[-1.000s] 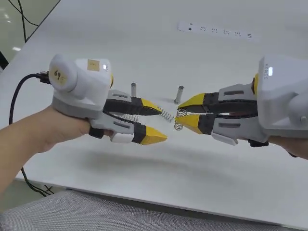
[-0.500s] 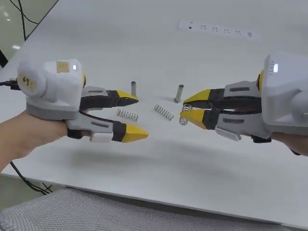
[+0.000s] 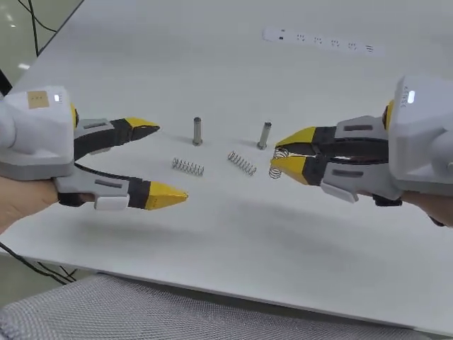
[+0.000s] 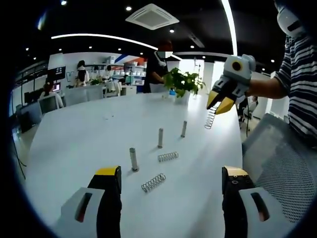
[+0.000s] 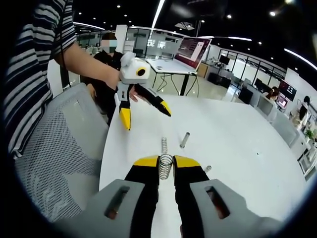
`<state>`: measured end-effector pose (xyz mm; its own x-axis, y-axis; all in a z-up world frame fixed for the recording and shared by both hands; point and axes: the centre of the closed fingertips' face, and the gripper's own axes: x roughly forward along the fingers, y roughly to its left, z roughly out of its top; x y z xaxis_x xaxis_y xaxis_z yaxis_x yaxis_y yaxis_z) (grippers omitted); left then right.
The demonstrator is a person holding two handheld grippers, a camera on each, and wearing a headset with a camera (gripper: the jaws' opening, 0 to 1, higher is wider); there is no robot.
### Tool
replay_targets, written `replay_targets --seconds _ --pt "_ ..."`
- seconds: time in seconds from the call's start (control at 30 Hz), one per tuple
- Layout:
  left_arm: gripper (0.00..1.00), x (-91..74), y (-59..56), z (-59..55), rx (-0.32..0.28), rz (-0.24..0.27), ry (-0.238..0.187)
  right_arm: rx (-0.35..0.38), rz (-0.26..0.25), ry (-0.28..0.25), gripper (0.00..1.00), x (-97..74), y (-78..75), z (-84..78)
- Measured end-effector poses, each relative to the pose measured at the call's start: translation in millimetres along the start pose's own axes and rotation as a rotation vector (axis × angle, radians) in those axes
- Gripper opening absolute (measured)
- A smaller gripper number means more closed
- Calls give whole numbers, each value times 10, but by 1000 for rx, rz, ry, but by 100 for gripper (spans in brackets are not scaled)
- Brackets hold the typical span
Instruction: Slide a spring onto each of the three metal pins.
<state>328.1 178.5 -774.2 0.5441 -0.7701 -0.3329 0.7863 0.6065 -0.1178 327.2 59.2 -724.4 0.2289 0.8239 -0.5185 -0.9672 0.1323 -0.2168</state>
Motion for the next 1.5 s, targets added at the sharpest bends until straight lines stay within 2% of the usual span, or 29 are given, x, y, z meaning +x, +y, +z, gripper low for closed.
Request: replay_targets --seconds 0.07,0.3,0.53,0.67,0.87,1.13,1.5 --pt "90 -27 28 -4 -14 17 -10 9 -7 2 12 -15 -16 -20" --pt "96 -70 42 -44 -31 35 -13 22 -30 14 12 -65 -44 -107" --pt "97 -100 80 -83 -43 58 -11 49 -67 24 12 -110 -123 -199" --pt "97 -117 97 -92 -50 67 -13 60 -97 35 12 -145 -212 -267" --pt "96 -140 117 -125 -54 79 -3 95 -161 55 12 -254 -435 -405" --pt "96 -164 132 -129 -61 88 -11 123 -245 81 12 -427 -727 -546" --pt "95 -176 130 -109 -57 91 -15 159 -301 93 12 -450 -904 -661"
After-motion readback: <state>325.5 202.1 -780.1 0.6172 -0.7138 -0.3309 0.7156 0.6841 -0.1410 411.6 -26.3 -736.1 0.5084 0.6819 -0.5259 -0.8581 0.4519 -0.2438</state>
